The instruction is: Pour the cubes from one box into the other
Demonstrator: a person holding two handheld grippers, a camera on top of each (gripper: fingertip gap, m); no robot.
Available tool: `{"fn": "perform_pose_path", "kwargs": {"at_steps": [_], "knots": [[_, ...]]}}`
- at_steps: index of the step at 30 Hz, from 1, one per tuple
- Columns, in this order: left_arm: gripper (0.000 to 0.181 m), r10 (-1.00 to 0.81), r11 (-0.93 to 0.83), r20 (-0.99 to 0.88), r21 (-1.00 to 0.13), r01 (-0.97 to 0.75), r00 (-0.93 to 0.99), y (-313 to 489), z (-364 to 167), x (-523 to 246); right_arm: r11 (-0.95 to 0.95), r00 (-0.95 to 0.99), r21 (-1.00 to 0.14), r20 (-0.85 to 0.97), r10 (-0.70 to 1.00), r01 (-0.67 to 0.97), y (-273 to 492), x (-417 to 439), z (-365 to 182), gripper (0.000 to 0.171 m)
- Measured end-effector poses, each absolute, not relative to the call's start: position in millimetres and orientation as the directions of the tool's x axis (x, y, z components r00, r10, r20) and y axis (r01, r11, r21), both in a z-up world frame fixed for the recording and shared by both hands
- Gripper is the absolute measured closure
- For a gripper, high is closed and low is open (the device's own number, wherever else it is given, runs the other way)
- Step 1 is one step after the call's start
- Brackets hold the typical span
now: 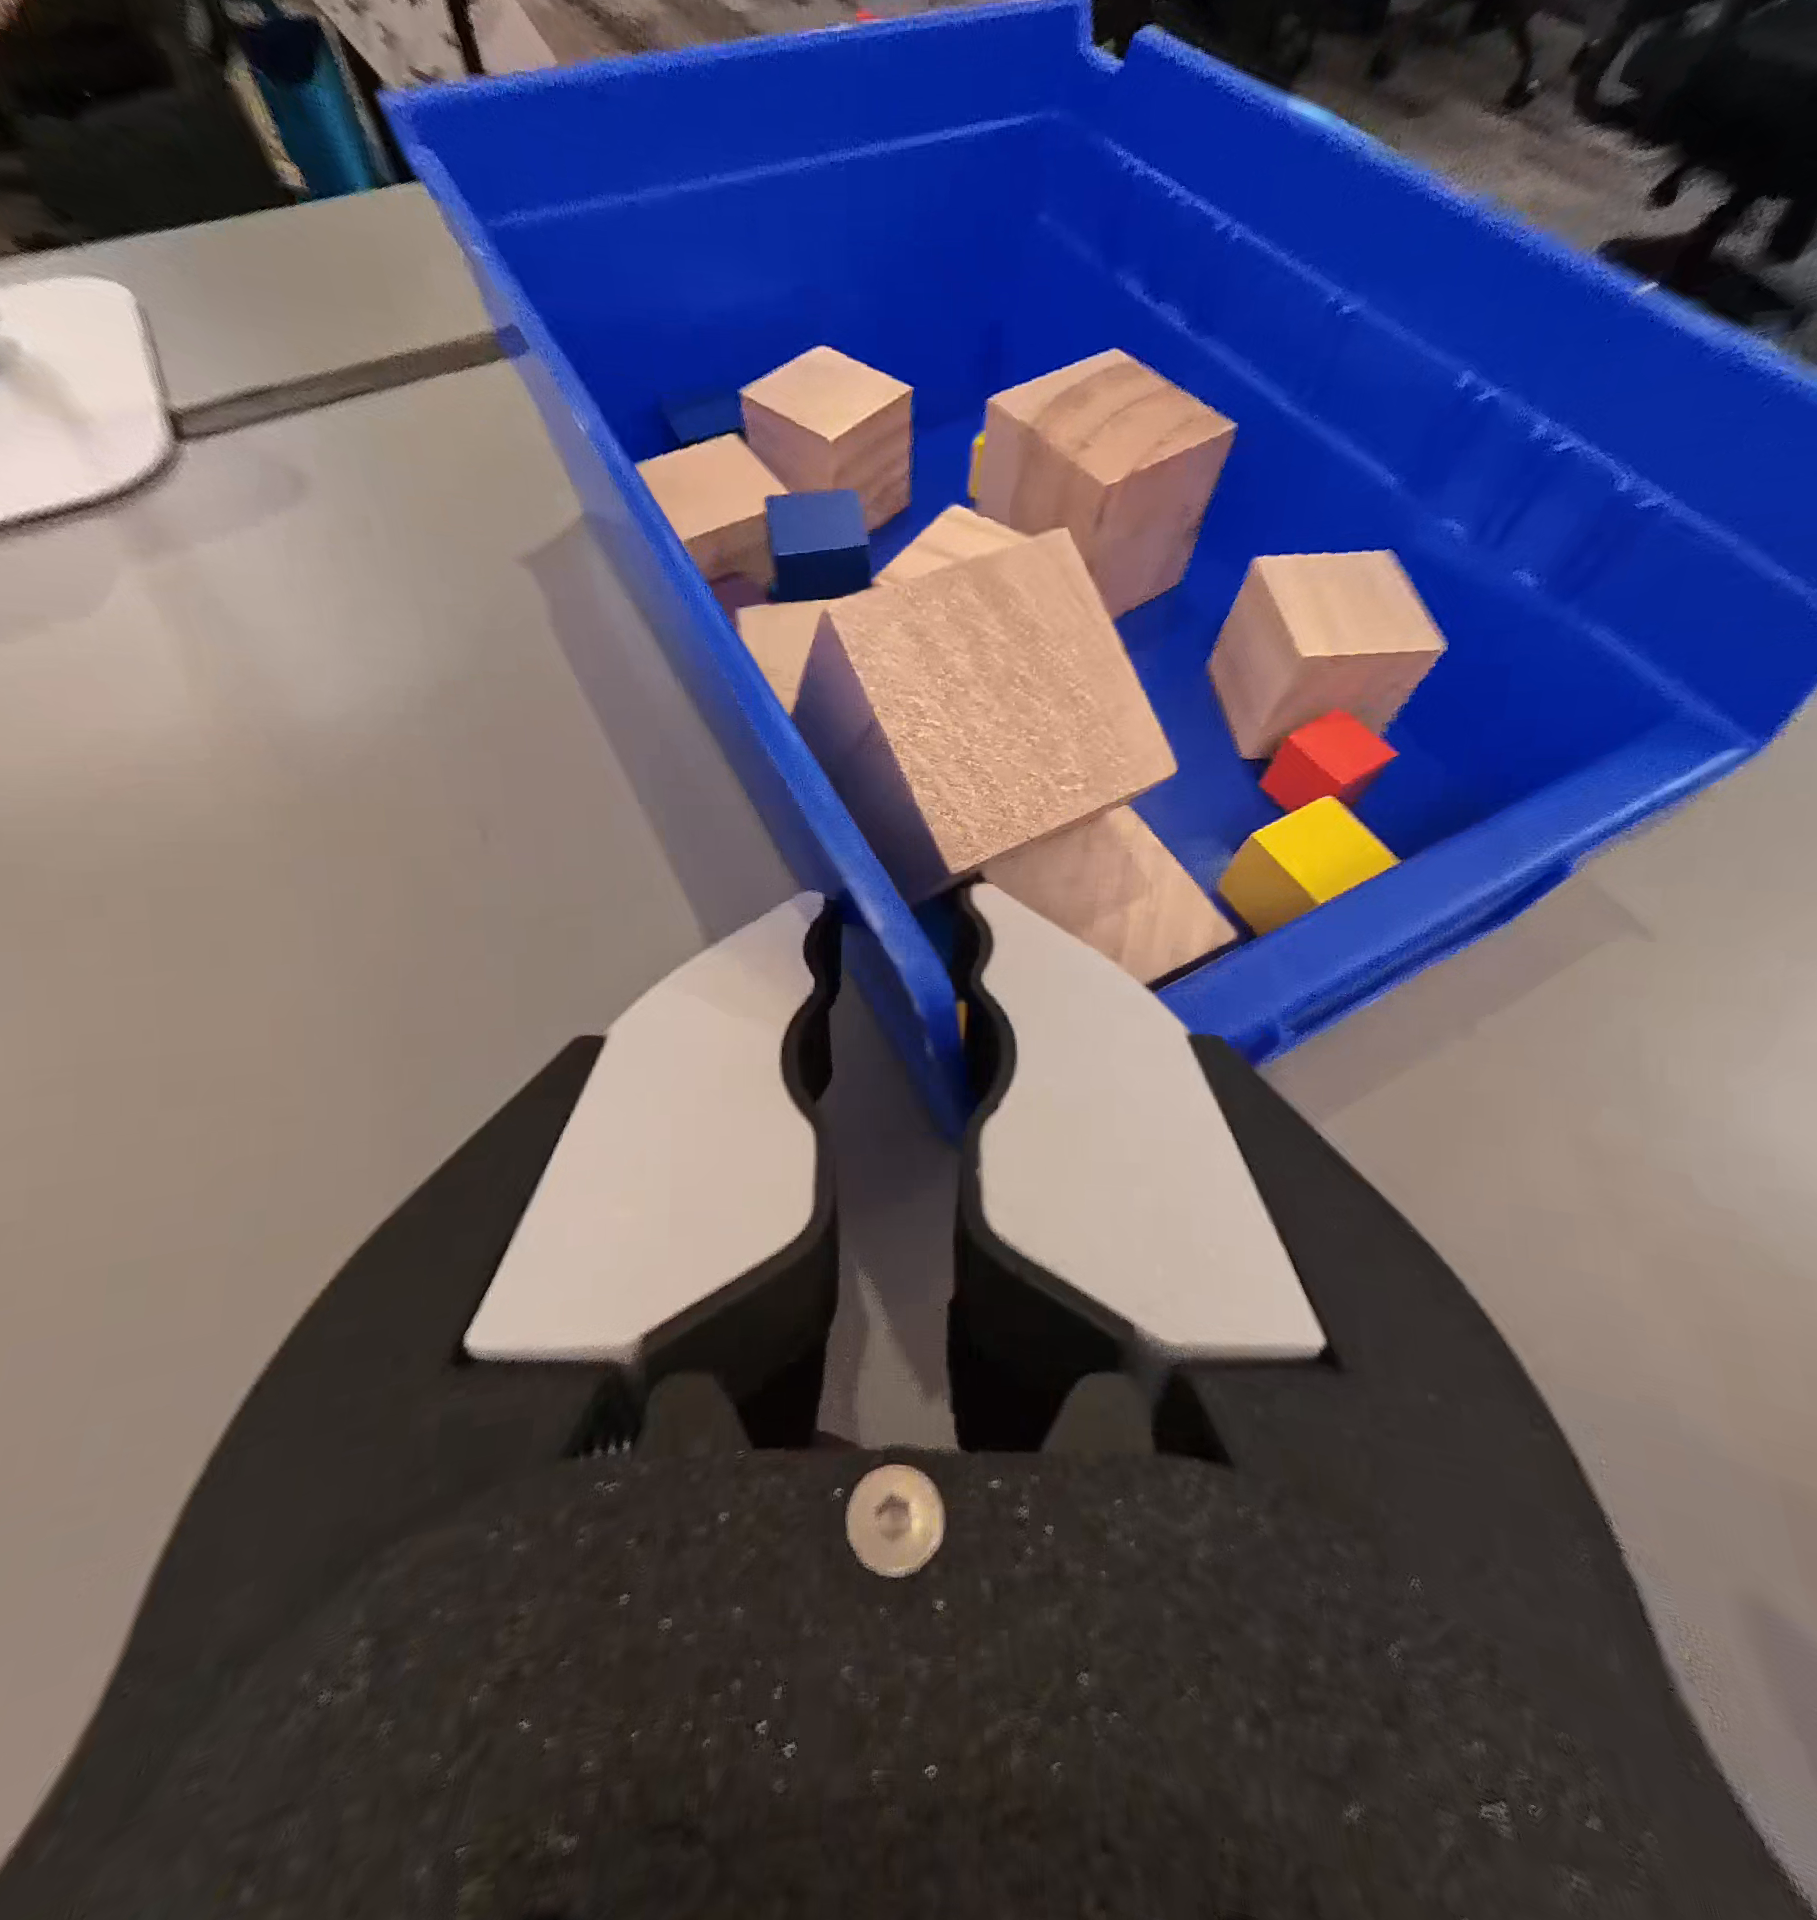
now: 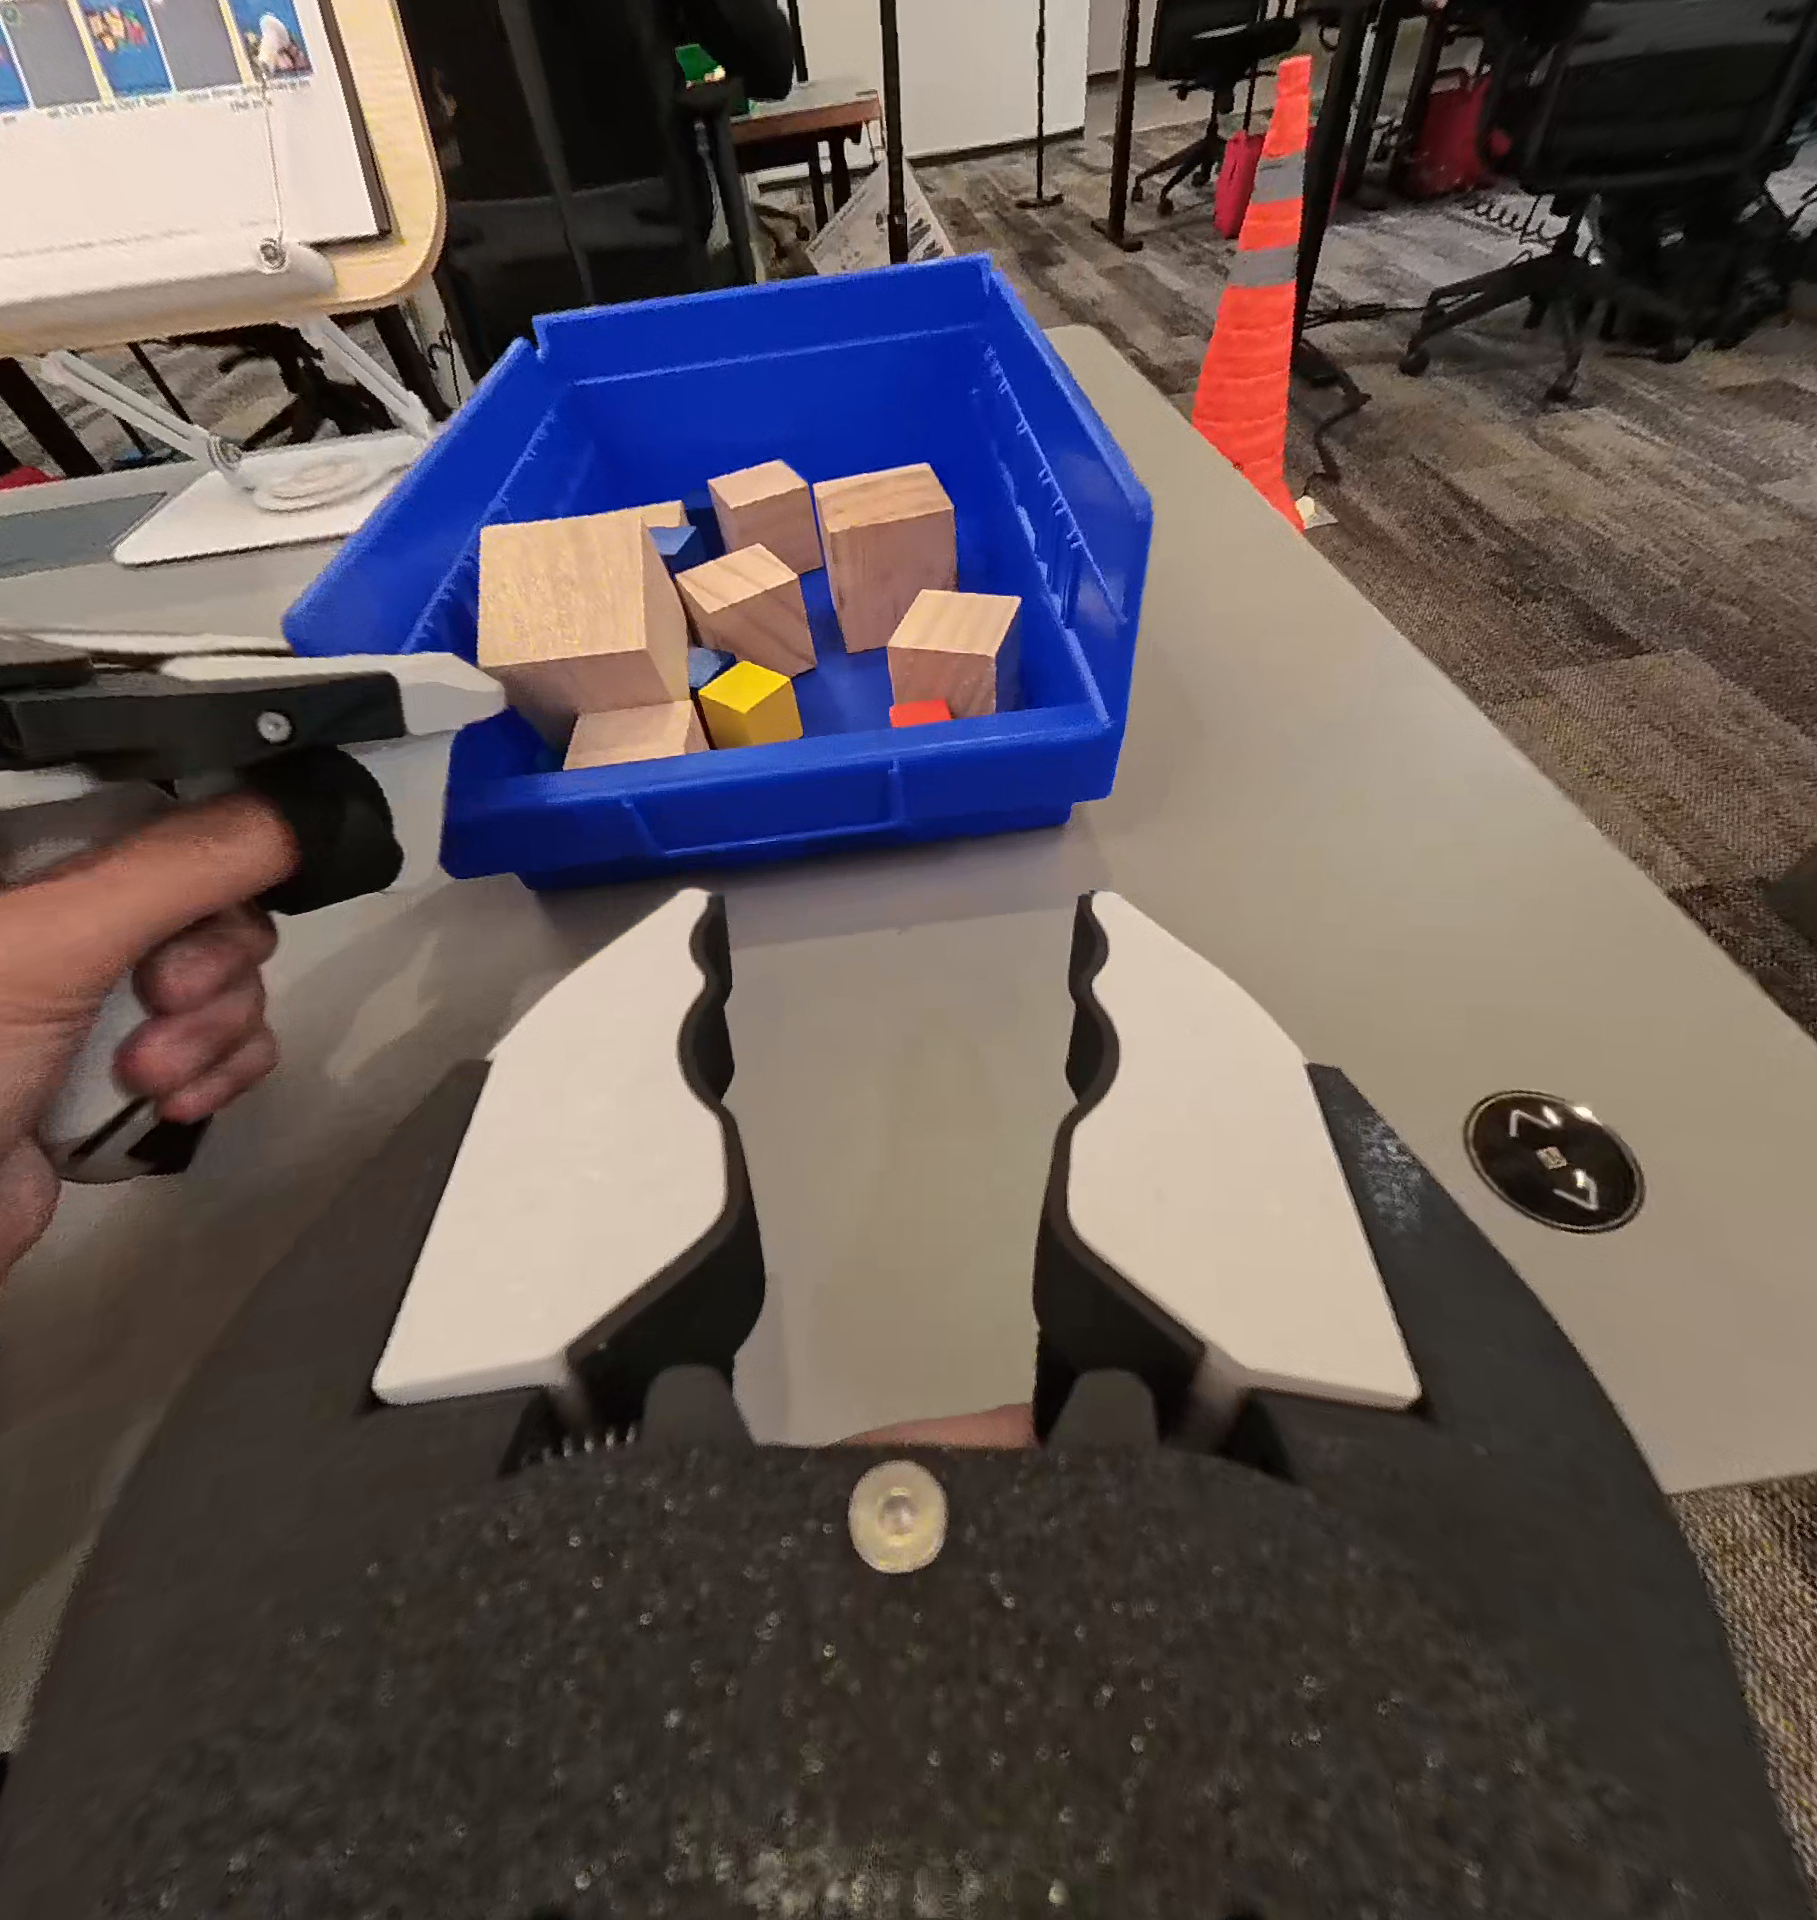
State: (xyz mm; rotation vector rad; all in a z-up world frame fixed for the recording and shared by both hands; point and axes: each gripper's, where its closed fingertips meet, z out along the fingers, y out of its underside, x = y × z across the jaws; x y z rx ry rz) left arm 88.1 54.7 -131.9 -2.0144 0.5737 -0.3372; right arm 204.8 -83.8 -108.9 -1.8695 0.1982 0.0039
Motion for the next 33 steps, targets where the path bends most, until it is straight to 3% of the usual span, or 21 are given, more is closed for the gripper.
{"fn": "perform_pose_path", "kwargs": {"at_steps": [3, 8, 12, 13, 14, 16, 26, 33], "knots": [[0.167, -0.512, -0.393, -0.089, -0.860, -0.325, 0.854, 49, -132, 74, -0.332, 0.987, -0.934, -0.091, -0.130, -0.130, -79, 197, -118, 0.113], [0.175, -0.489, -0.427, -0.012, -0.869, -0.251, 0.872, 22, -130, 35, -0.374, 0.971, -0.913, -0.079, -0.226, -0.162, -71, 199, -129, 0.115], [0.177, -0.502, -0.443, 0.044, -0.871, -0.213, 0.864, -1, -130, 9, -0.381, 0.973, -0.907, -0.104, -0.205, -0.177, -67, 192, -130, 0.113], [0.177, -0.508, -0.440, 0.049, -0.873, -0.210, 0.860, -5, -130, 5, -0.389, 0.976, -0.900, -0.145, -0.160, -0.197, -67, 182, -130, 0.123], [0.177, -0.511, -0.434, 0.046, -0.876, -0.211, 0.858, -9, -129, 0, -0.404, 0.970, -0.884, -0.192, -0.147, -0.236, -70, 174, -130, 0.157], [0.177, -0.504, -0.426, 0.040, -0.880, -0.208, 0.863, -15, -126, -11, -0.446, 0.975, -0.875, -0.111, -0.193, -0.188, -75, 168, -130, 0.167], [0.177, -0.296, -0.375, -0.008, -0.919, -0.124, 0.955, 11, -84, -183, -0.371, 0.998, -0.927, -0.056, -0.017, -0.058, -10, 5, -86, 0.169], [0.177, -0.212, -0.486, 0.037, -0.871, -0.072, 0.976, 29, -115, -286, -0.426, 0.993, -0.904, -0.070, 0.096, -0.022, 24, -97, -112, 0.168]]}}
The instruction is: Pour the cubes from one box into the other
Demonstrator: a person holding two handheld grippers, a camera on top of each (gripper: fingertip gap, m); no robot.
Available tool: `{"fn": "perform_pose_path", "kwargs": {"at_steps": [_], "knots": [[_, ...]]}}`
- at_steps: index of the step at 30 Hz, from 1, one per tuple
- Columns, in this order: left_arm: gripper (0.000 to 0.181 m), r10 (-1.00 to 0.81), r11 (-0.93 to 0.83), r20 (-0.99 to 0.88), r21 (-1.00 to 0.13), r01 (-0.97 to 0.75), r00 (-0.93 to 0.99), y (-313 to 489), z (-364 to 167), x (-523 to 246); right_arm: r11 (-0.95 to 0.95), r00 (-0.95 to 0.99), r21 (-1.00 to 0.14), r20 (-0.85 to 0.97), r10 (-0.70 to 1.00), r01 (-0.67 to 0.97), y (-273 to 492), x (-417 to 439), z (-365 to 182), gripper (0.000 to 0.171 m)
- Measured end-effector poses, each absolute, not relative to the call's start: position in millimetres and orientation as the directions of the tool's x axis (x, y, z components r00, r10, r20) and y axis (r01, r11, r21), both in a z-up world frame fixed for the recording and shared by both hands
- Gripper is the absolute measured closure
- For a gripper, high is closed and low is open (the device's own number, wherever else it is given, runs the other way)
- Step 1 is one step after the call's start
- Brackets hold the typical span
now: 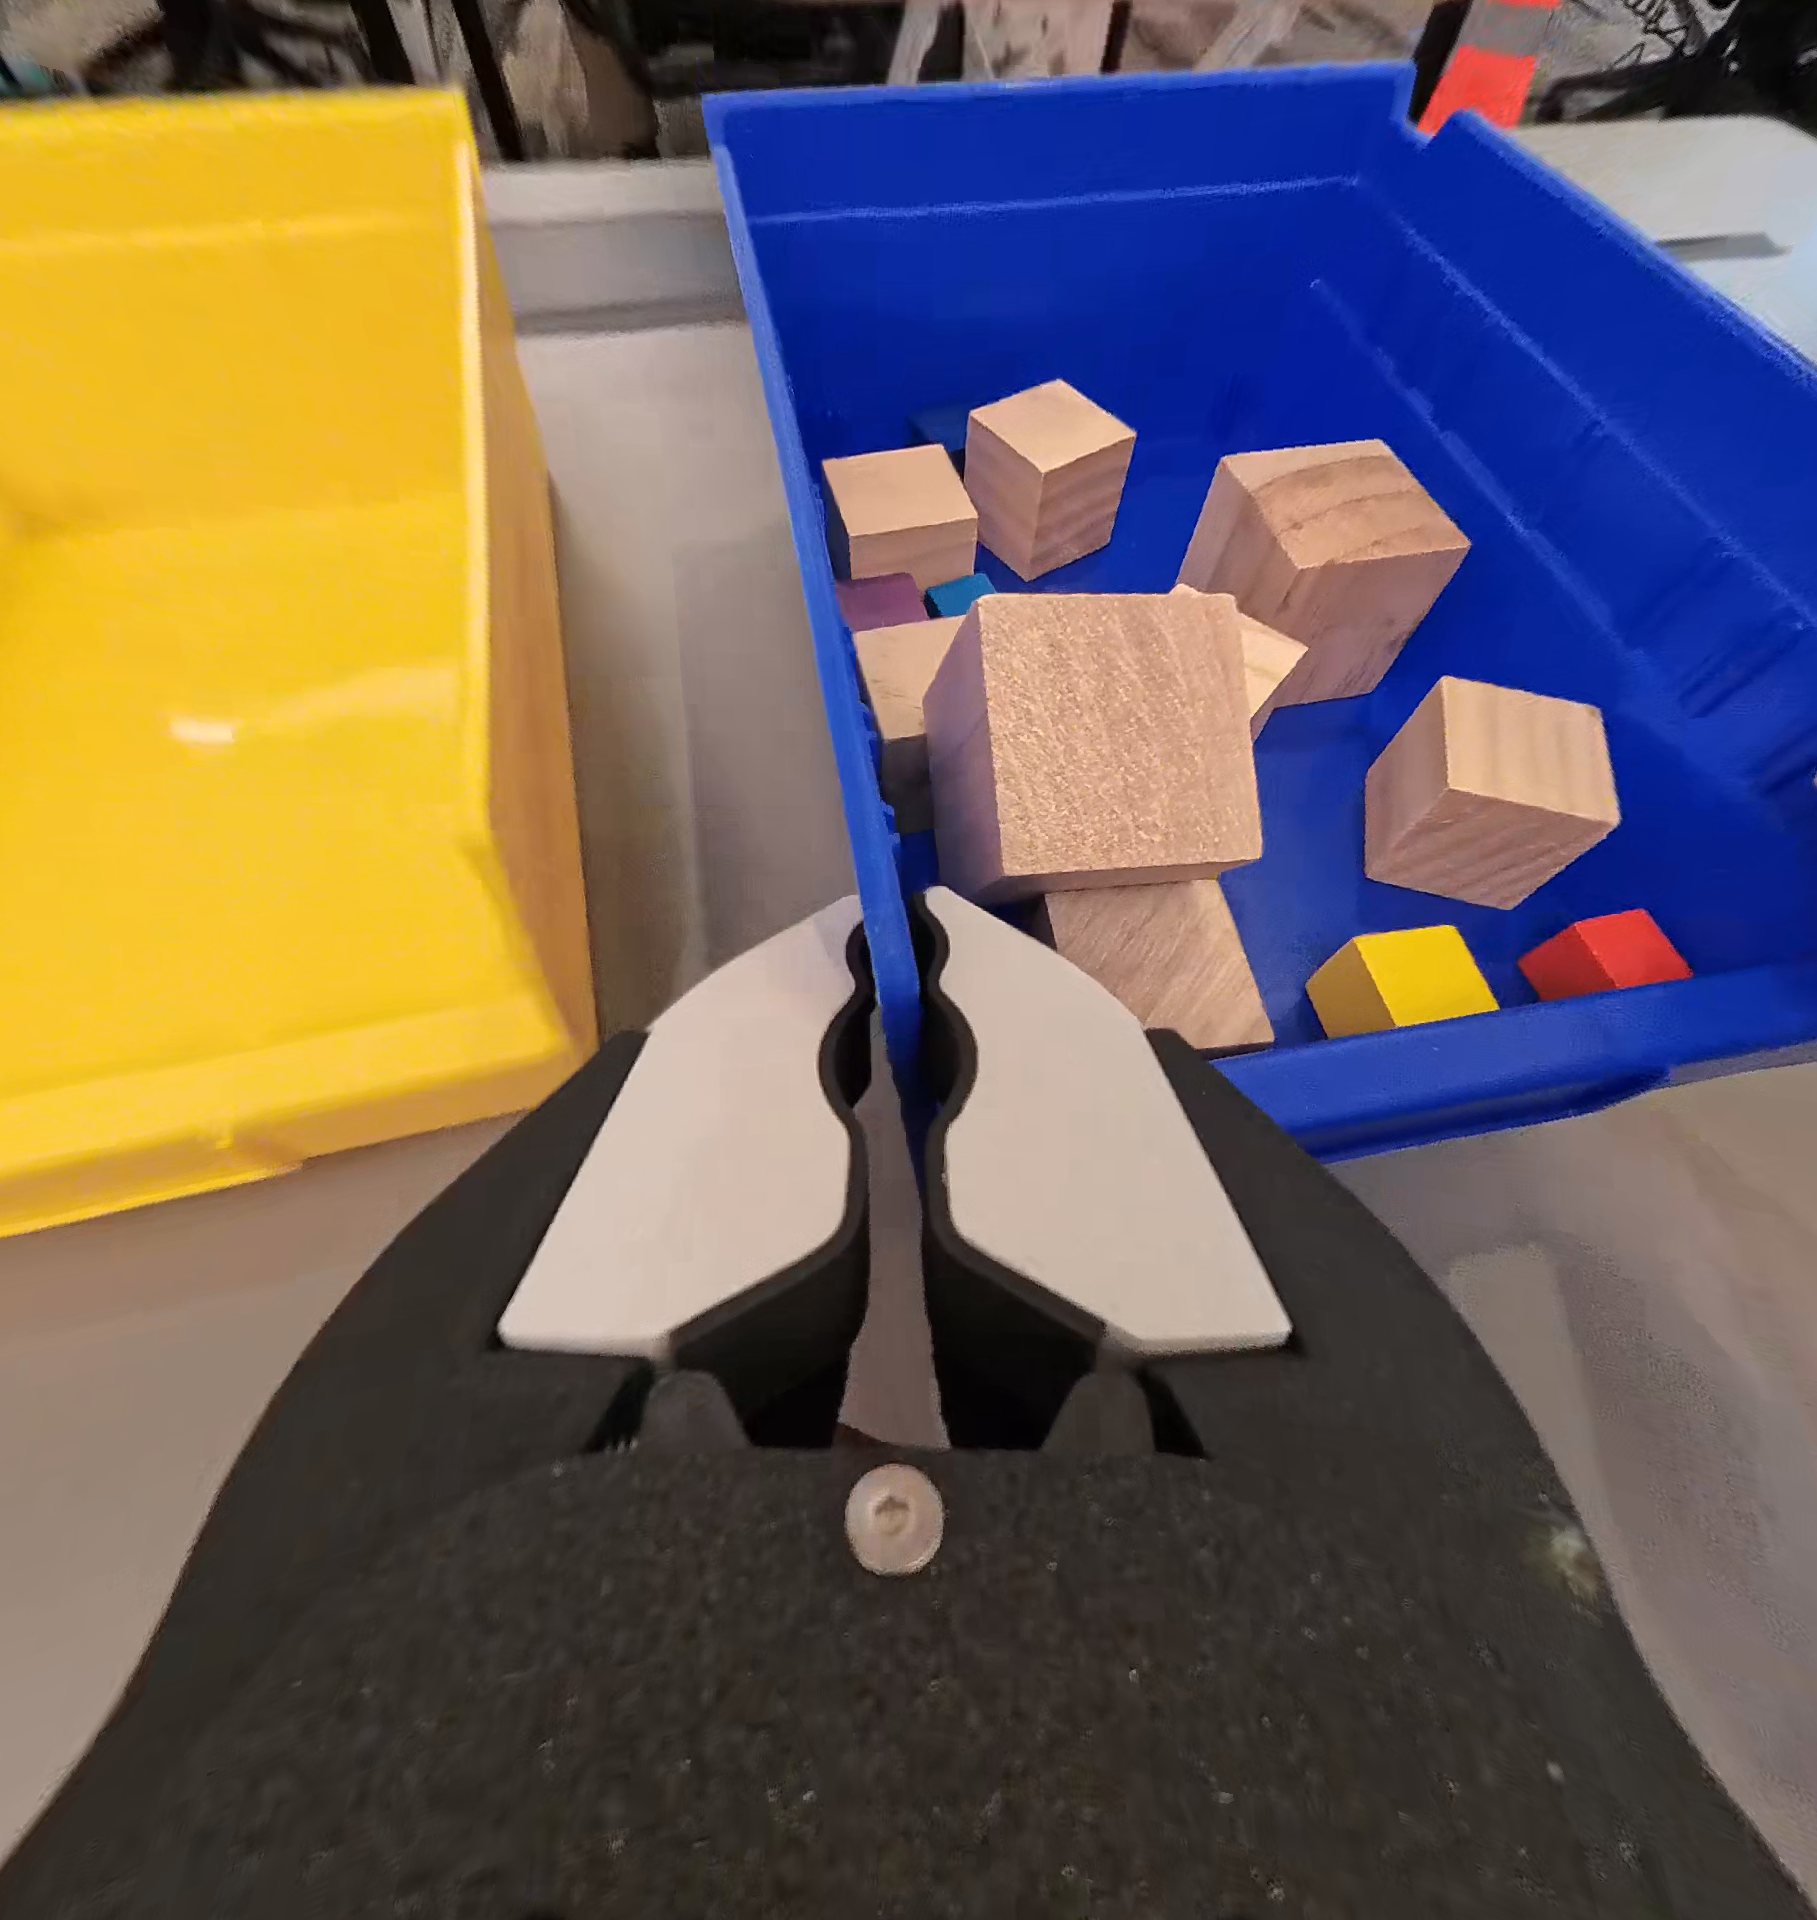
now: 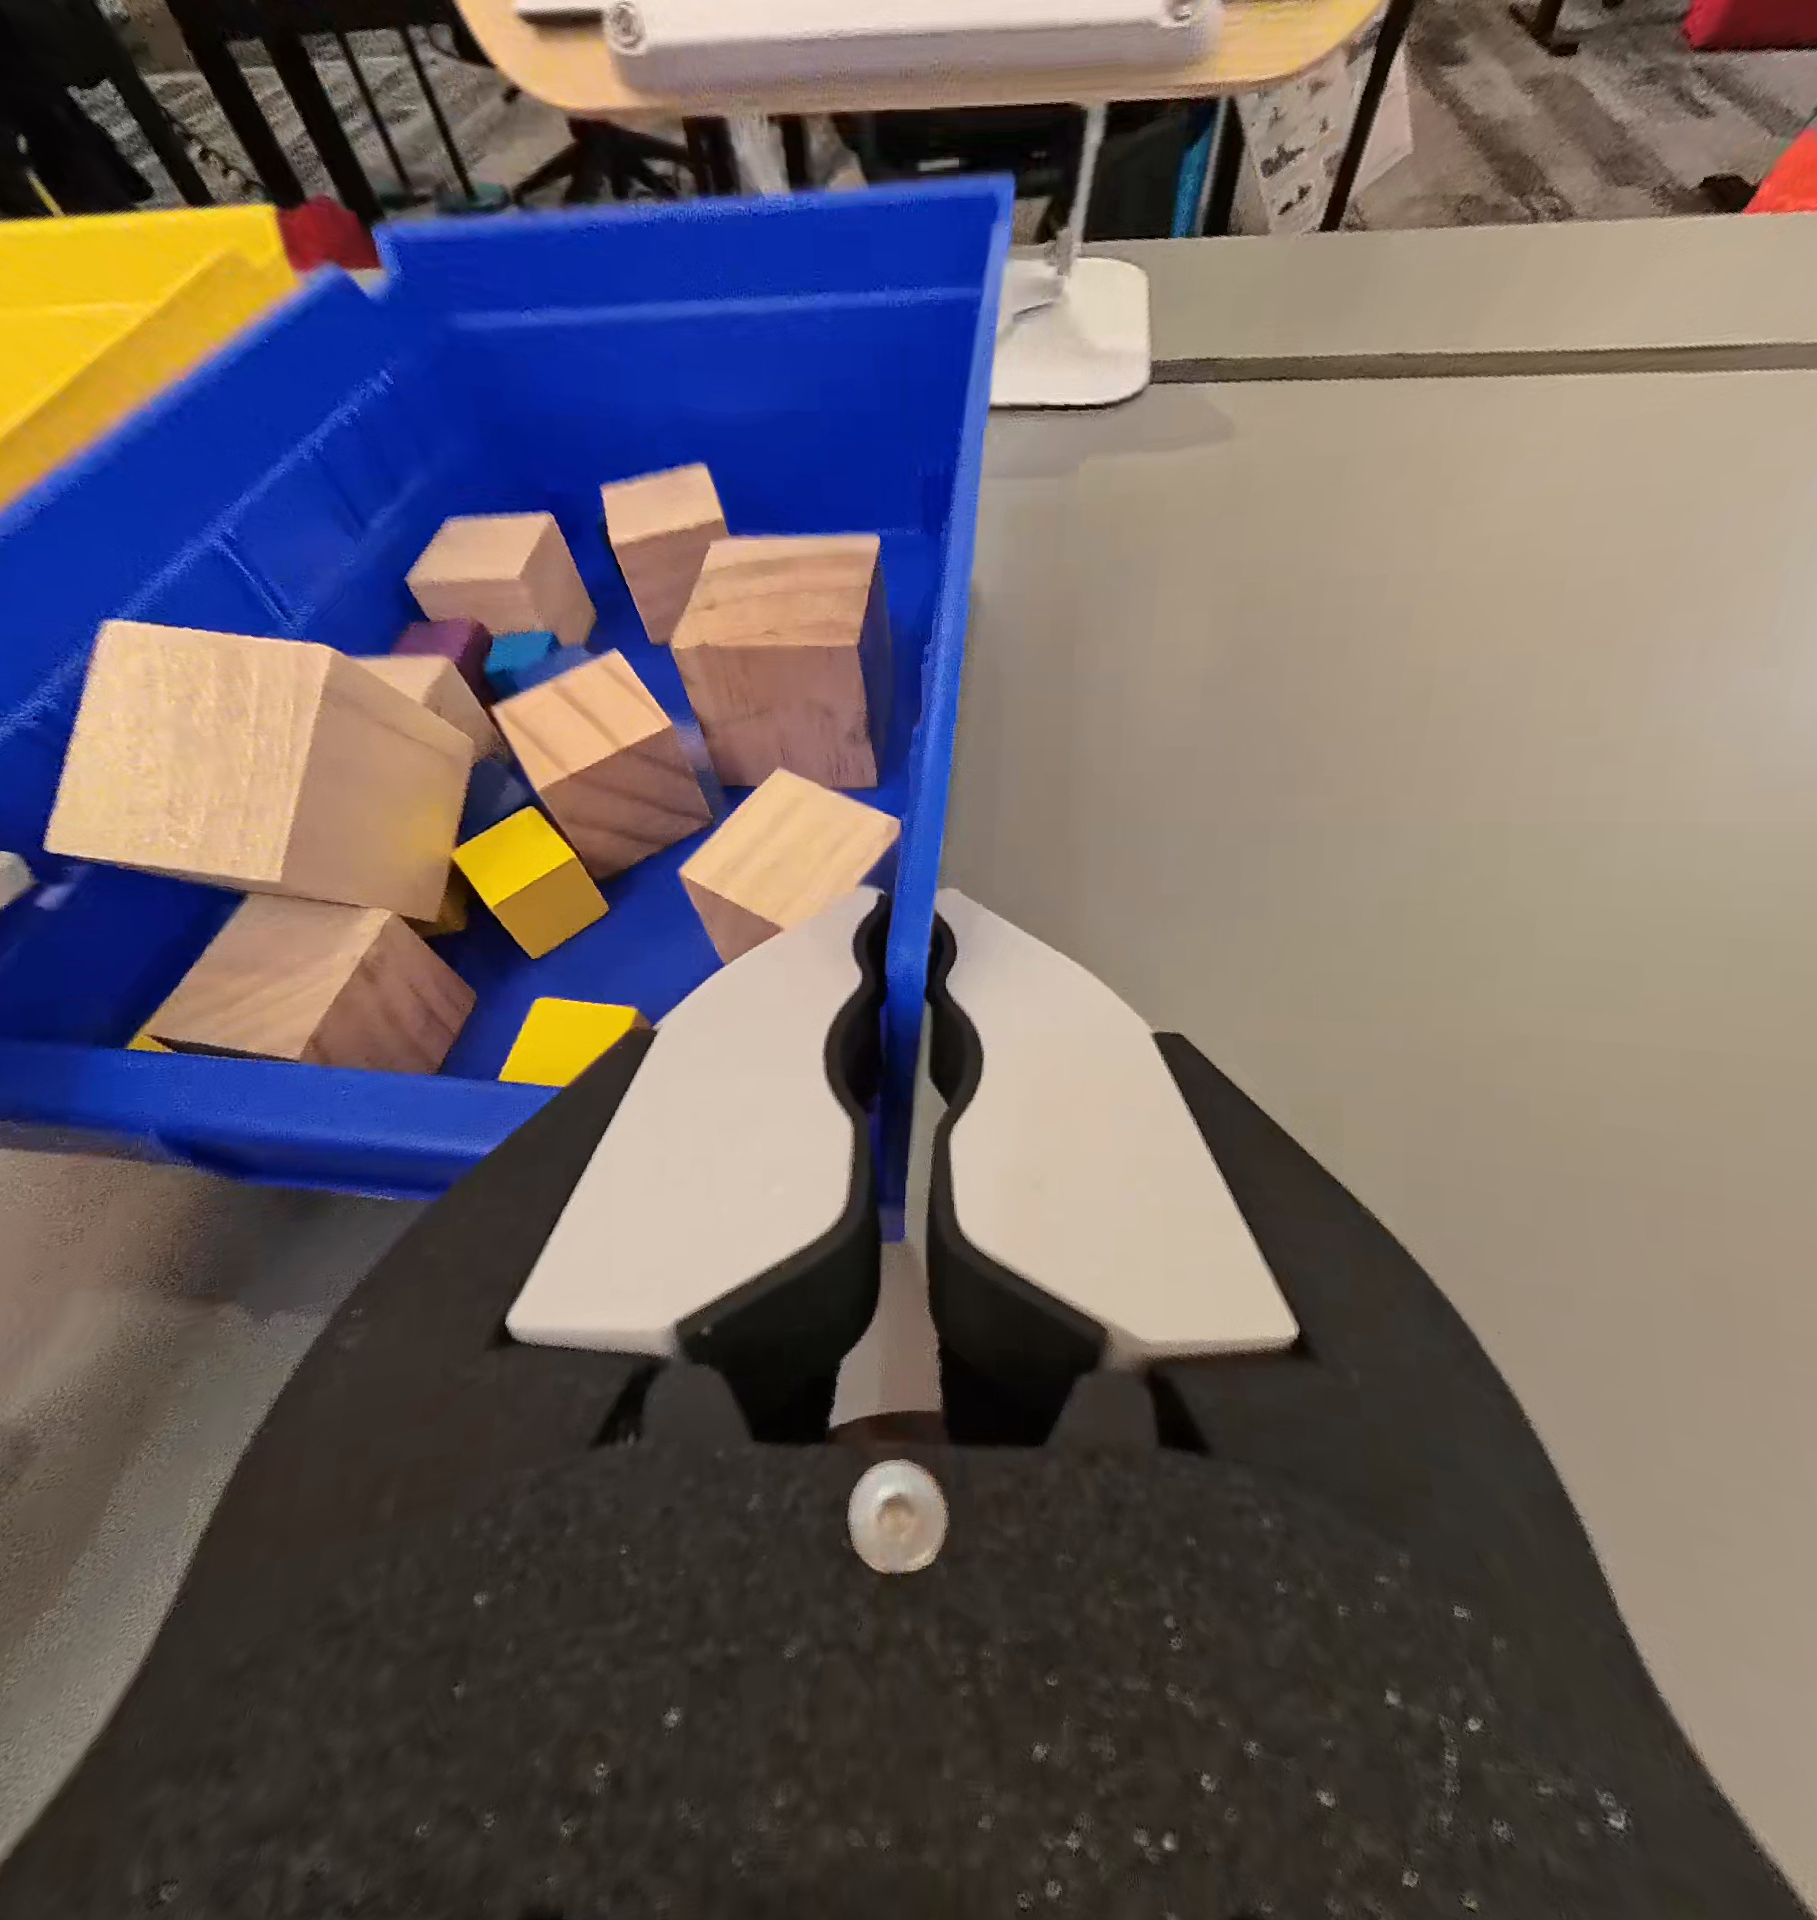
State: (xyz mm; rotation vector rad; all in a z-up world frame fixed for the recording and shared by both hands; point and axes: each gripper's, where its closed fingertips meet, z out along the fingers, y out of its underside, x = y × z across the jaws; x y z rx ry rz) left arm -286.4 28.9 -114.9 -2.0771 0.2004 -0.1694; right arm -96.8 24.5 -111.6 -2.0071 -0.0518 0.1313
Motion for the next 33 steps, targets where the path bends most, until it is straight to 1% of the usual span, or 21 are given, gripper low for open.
{"fn": "perform_pose_path", "kwargs": {"at_steps": [2, 4, 7, 9, 11, 13, 15, 17, 19, 22, 23, 25, 27, 28, 29, 31, 32, 33], "knots": [[0.177, -0.234, -0.474, 0.072, -0.879, -0.049, 0.970, 30, -123, -292, -0.408, 0.994, -0.913, -0.056, 0.090, -0.015, 23, -102, -115, 0.167], [0.176, -0.236, -0.453, 0.069, -0.890, -0.047, 0.969, 31, -126, -293, -0.394, 0.996, -0.919, -0.045, 0.075, -0.012, 22, -102, -122, 0.167], [0.175, -0.232, -0.426, 0.069, -0.904, -0.038, 0.970, 30, -123, -290, -0.385, 0.989, -0.922, -0.099, 0.113, -0.048, 22, -101, -124, 0.166], [0.160, -0.267, -0.418, 0.083, -0.908, -0.038, 0.960, 20, -114, -287, -0.359, 0.985, -0.933, -0.090, 0.144, -0.032, 19, -97, -116, 0.159], [0.149, -0.280, -0.418, 0.142, -0.908, 0.013, 0.949, 6, -96, -289, -0.306, 0.979, -0.952, -0.065, 0.192, -0.003, 14, -92, -99, 0.142], [0.133, -0.318, -0.428, 0.195, -0.903, 0.043, 0.928, -13, -77, -297, -0.258, 0.970, -0.966, -0.053, 0.236, 0.010, 11, -91, -78, 0.136], [0.131, -0.293, -0.424, 0.151, -0.906, 0.013, 0.944, -30, -67, -330, -0.190, 0.956, -0.979, 0.010, 0.294, 0.069, 8, -99, -56, 0.129], [0.131, -0.196, -0.407, 0.089, -0.914, 0.001, 0.977, -37, -65, -385, -0.133, 0.932, -0.980, 0.093, 0.349, 0.148, 3, -115, -42, 0.120], [0.133, -0.093, -0.421, 0.082, -0.906, 0.035, 0.992, -31, -75, -444, -0.110, 0.890, -0.971, 0.146, 0.432, 0.213, -5, -142, -43, 0.118], [0.130, 0.015, -0.474, 0.105, -0.875, 0.099, 0.994, -10, -97, -516, -0.121, 0.819, -0.972, 0.101, 0.564, 0.203, -20, -186, -56, 0.122], [0.129, 0.052, -0.467, 0.093, -0.878, 0.106, 0.994, -1, -101, -536, -0.152, 0.792, -0.971, 0.056, 0.607, 0.185, -26, -203, -63, 0.120], [0.123, 0.062, -0.479, 0.089, -0.871, 0.108, 0.994, 19, -113, -557, -0.204, 0.742, -0.968, -0.027, 0.669, 0.149, -38, -234, -73, 0.117], [0.117, 0.035, -0.502, 0.099, -0.859, 0.103, 0.994, 37, -124, -562, -0.216, 0.700, -0.966, -0.058, 0.712, 0.140, -51, -265, -77, 0.114], [0.117, 0.027, -0.493, 0.111, -0.863, 0.110, 0.993, 45, -125, -562, -0.222, 0.693, -0.963, -0.056, 0.719, 0.152, -56, -279, -81, 0.113], [0.125, 0.014, -0.474, 0.132, -0.872, 0.123, 0.991, 51, -123, -561, -0.225, 0.692, -0.958, -0.041, 0.721, 0.178, -61, -292, -86, 0.113], [0.169, -0.022, -0.466, 0.168, -0.874, 0.139, 0.986, 56, -122, -555, -0.221, 0.702, -0.939, 0.028, 0.712, 0.262, -66, -316, -101, 0.112], [0.177, -0.010, -0.471, 0.184, -0.868, 0.158, 0.983, 55, -122, -555, -0.218, 0.711, -0.925, 0.073, 0.699, 0.310, -66, -324, -110, 0.111], [0.177, 0.001, -0.477, 0.176, -0.865, 0.155, 0.984, 51, -122, -555, -0.219, 0.724, -0.909, 0.118, 0.680, 0.354, -64, -331, -118, 0.110]]}}
